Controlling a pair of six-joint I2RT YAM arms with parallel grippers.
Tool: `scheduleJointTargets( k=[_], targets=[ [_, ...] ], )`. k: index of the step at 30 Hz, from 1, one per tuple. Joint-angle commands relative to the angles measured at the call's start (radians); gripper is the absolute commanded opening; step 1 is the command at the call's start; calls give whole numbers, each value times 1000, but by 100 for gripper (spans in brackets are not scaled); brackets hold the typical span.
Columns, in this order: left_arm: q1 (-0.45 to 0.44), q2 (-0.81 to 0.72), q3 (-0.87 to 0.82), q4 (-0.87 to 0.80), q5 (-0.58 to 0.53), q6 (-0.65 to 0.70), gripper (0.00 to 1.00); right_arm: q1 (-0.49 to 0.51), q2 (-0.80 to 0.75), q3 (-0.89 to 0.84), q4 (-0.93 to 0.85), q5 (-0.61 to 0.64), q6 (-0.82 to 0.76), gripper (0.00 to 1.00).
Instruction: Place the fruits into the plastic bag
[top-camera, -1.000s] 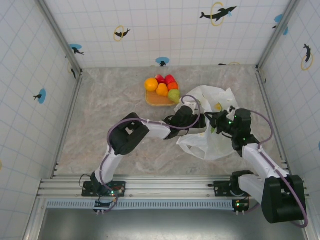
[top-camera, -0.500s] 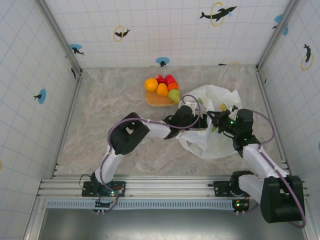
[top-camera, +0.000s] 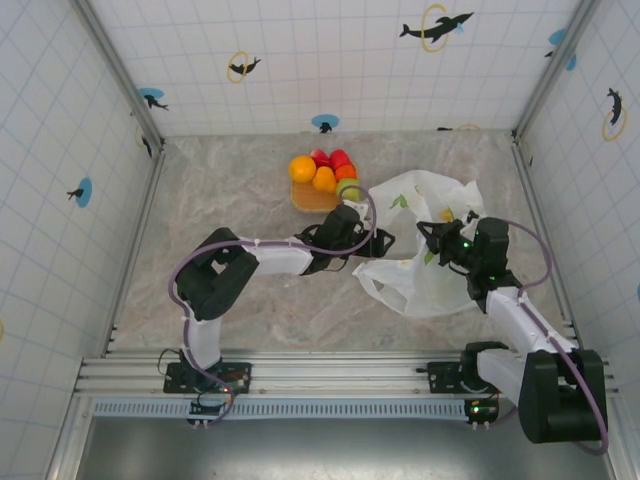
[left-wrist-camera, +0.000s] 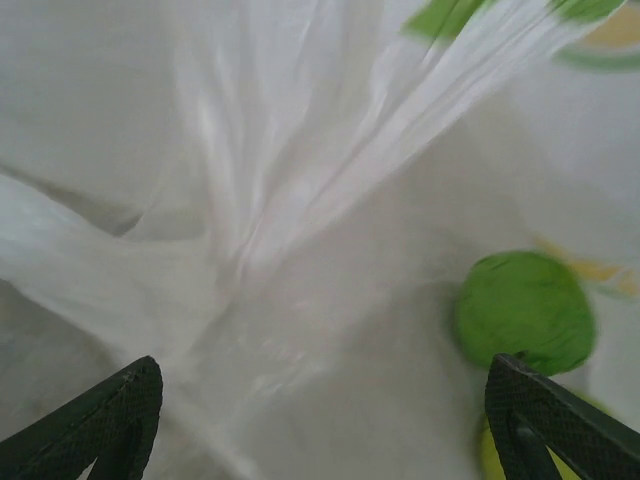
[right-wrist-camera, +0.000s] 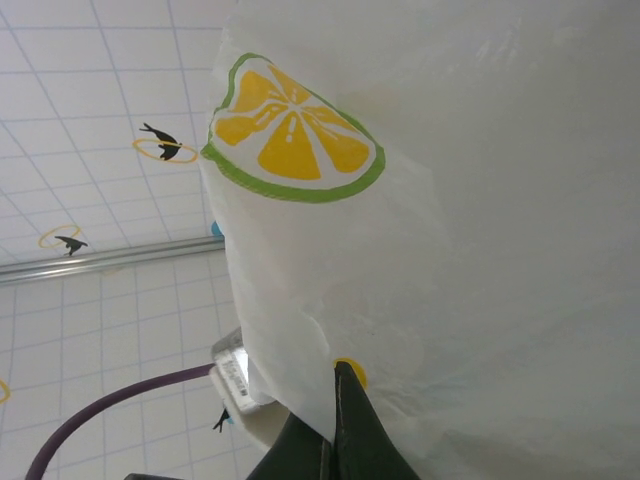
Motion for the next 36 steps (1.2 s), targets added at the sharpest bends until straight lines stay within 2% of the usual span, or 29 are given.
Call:
scheduleJointTargets(
  k=[1, 6, 12, 23, 36],
  targets=[
    [-16, 10, 35, -165, -27, 15, 84, -4, 15, 1, 7, -3, -19, 0],
    [-57, 45, 58, -165, 27, -15, 84, -4, 23, 3, 12, -3, -22, 0],
    [-72, 67, 66, -169, 57, -38, 77, -5, 15, -8, 18, -8, -22, 0],
    [-85, 122, 72, -77, 164, -106, 52, -17, 1, -29, 32, -14, -21, 0],
    [-87, 170, 137, -78, 164, -110, 15, -37, -12, -12, -17, -28, -71, 0]
  ],
)
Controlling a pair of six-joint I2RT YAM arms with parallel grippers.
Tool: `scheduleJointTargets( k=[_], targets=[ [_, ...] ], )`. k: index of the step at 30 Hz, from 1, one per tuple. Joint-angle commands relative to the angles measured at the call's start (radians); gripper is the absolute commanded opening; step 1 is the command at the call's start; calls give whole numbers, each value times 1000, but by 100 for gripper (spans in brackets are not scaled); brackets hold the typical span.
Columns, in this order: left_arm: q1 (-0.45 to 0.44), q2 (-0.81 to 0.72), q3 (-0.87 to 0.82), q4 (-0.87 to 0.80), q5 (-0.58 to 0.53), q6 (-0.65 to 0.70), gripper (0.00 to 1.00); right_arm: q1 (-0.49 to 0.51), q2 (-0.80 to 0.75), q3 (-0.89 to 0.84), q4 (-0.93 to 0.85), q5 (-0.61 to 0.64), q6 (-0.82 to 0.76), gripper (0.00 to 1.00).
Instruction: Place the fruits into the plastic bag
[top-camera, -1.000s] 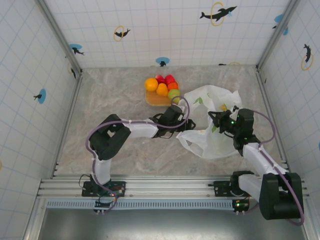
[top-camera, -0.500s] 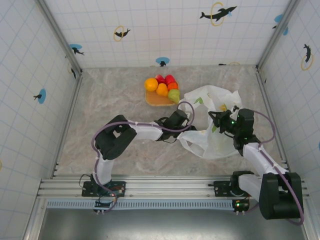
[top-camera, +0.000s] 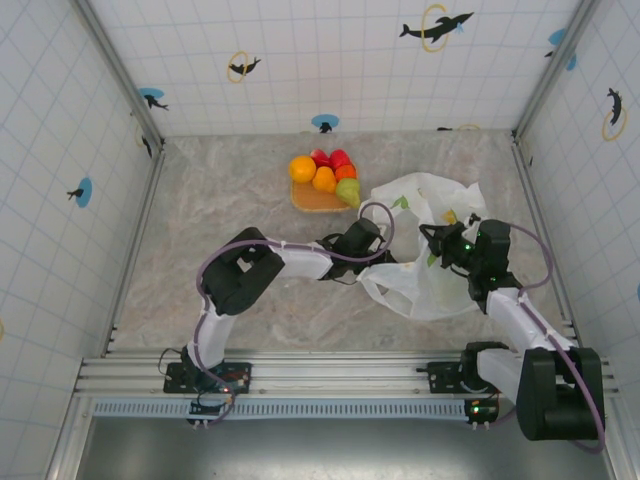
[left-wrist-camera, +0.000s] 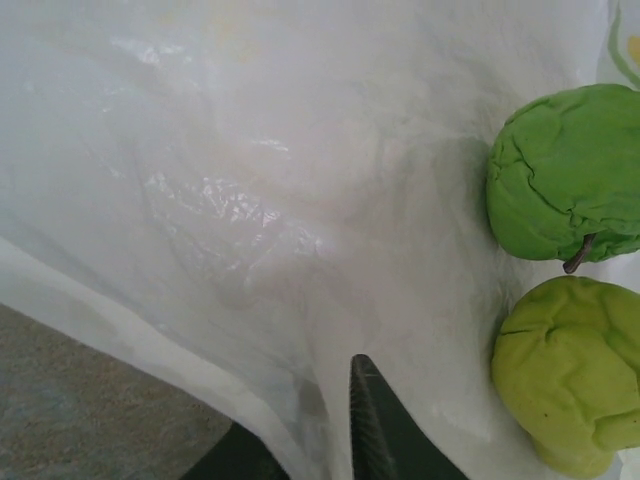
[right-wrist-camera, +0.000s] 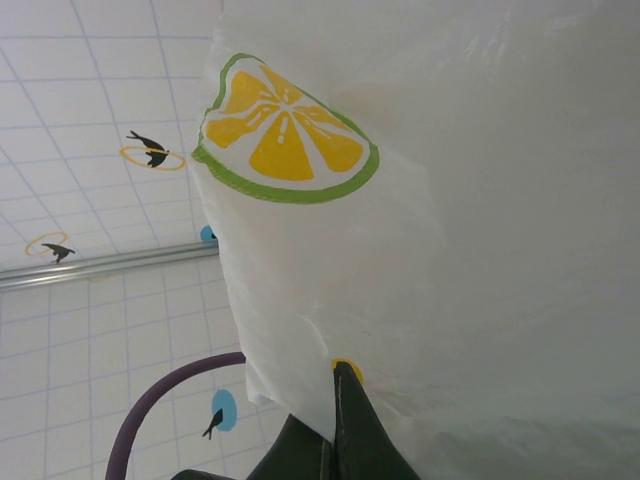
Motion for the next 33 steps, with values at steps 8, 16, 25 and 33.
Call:
scheduleJointTargets(
  k=[8, 16, 25, 33],
  targets=[
    [-7, -123, -9, 8, 41, 36, 0, -38, 7, 206, -389, -2, -414, 0],
    [-6, -329, -70, -10, 128, 76, 0, -47, 42, 524, -805, 226, -807, 0],
    [-7, -453, -160, -41, 102, 138, 0, -39, 95, 612, -840, 210, -866, 0],
    [9, -446, -266, -132, -29, 183, 3, -32, 113, 605, -775, 105, -883, 0]
  ],
)
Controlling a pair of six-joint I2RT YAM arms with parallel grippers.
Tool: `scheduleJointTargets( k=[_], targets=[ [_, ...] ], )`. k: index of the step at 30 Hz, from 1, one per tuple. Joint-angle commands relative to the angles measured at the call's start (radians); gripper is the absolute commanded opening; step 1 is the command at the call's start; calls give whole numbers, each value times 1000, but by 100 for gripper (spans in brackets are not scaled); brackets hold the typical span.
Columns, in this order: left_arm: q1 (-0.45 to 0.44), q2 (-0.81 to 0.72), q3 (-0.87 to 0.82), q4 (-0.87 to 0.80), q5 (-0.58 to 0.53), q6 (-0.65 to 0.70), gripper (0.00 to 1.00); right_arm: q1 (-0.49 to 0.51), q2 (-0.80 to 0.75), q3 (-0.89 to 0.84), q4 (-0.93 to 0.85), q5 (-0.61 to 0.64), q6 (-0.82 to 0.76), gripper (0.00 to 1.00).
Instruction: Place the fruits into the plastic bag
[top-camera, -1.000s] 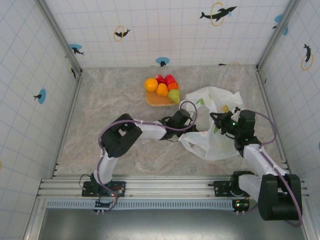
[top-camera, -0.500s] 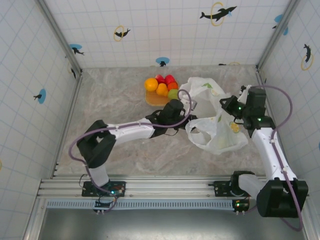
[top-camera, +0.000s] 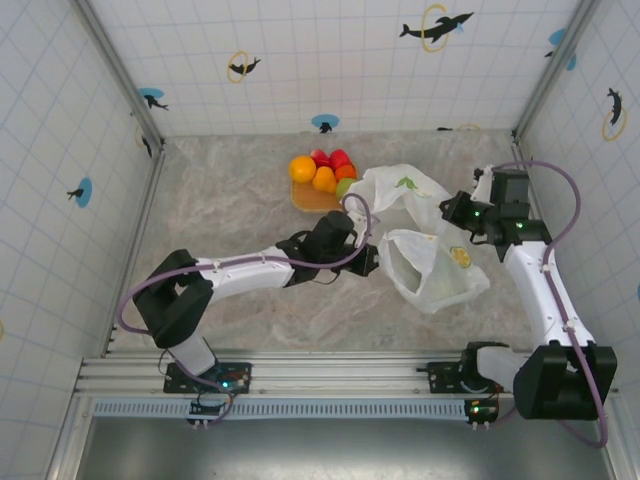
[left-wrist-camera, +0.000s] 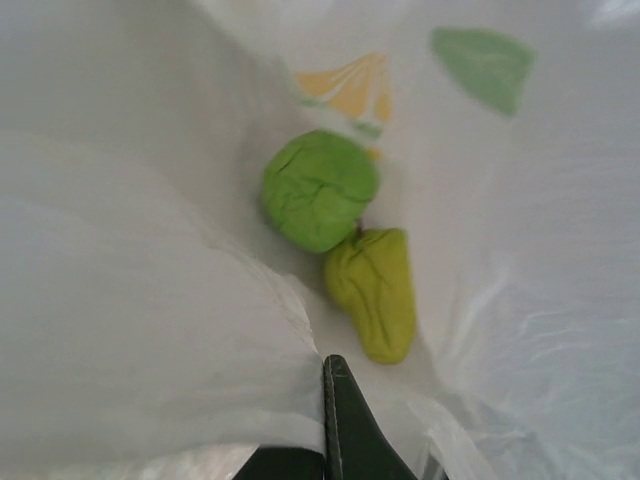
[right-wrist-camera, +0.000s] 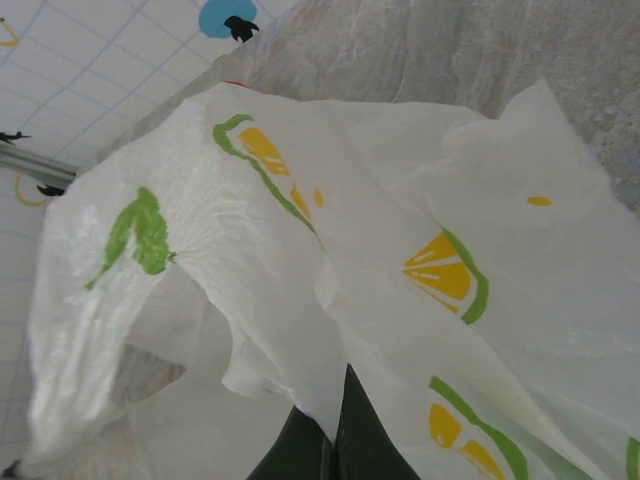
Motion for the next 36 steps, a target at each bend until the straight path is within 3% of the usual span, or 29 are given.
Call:
scheduleJointTargets(
  k=[1, 10, 17, 22, 25, 32, 36],
  targets=[
    [11, -20, -58, -54, -50, 48, 7, 3, 12, 30, 36, -63, -25, 0],
    [49, -129, -139, -88, -23, 145, 57, 4, 34, 47, 36, -92, -38, 0],
    [158, -279, -174, -150, 74, 241, 80, 11, 32, 6, 72, -102, -23, 0],
    [255, -357, -139, -181, 179, 290, 86, 18, 37, -8, 91, -107, -18, 0],
    [351, -389, -129, -148, 180, 249, 89, 19, 38, -11, 97, -107, -18, 0],
    [526, -221, 30, -211, -67, 138, 90, 20, 44, -23, 127, -118, -10, 0],
    [587, -62, 148, -216, -174, 161, 91, 22, 51, -24, 132, -131, -7, 0]
  ],
)
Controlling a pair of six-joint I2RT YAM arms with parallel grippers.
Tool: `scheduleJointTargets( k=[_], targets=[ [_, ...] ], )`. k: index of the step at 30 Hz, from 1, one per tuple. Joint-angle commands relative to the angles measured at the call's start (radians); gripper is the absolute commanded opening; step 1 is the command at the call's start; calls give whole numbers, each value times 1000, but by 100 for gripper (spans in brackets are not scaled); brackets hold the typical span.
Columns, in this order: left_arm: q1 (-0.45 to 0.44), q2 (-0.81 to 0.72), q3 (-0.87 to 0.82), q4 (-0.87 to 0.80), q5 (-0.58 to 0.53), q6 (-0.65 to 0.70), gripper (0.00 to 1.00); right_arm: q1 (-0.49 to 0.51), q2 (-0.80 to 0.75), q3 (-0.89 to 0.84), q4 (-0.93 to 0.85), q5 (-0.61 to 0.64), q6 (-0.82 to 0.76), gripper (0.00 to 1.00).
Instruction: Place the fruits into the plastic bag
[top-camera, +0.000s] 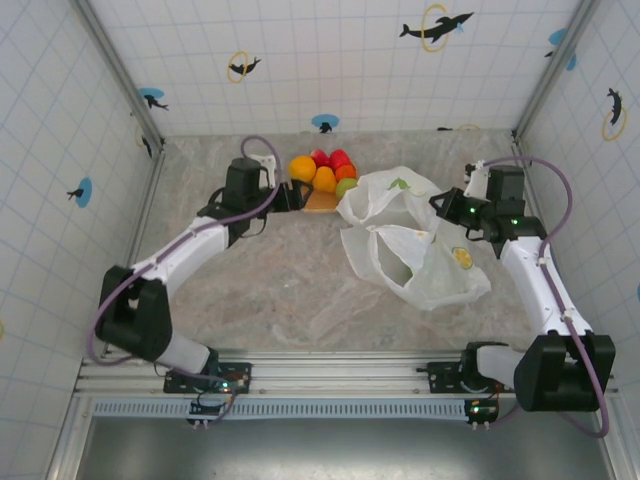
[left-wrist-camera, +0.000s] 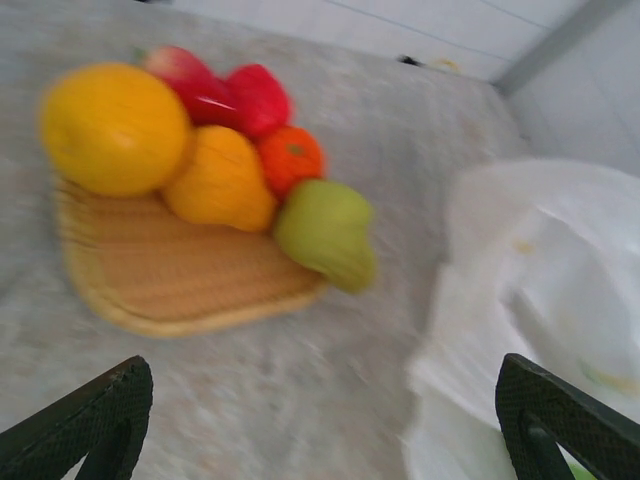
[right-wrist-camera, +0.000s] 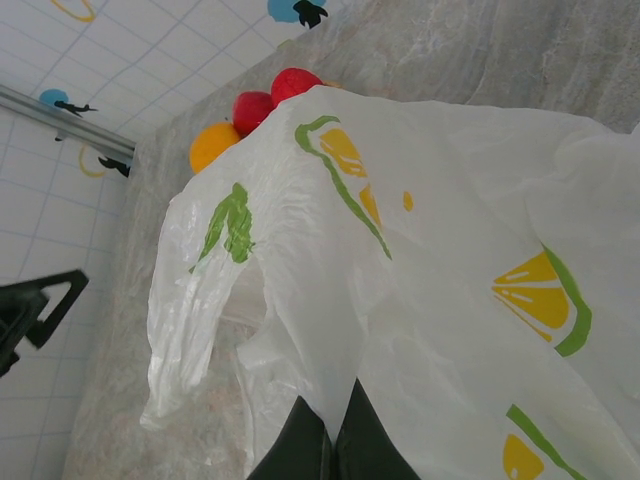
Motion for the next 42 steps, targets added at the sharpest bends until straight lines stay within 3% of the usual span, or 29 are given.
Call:
scheduleJointTargets(
  k=[1, 8, 17, 26, 42],
  targets=[
    [31, 121, 113, -53, -144, 2, 91, 8, 8, -22, 43, -27, 4, 0],
    [42, 395, 380, -146, -269, 112, 98, 9, 8, -27, 45, -33, 4, 0],
    [53, 625, 635, -200, -225, 148, 98, 9, 14, -17, 44, -35, 4, 0],
    [53, 754, 784, -250, -199, 181, 98, 11, 13, -14, 46, -30, 11, 0],
    [52, 812, 819, -262, -179, 169, 92, 13, 1, -29, 43, -27, 12, 0]
  ],
)
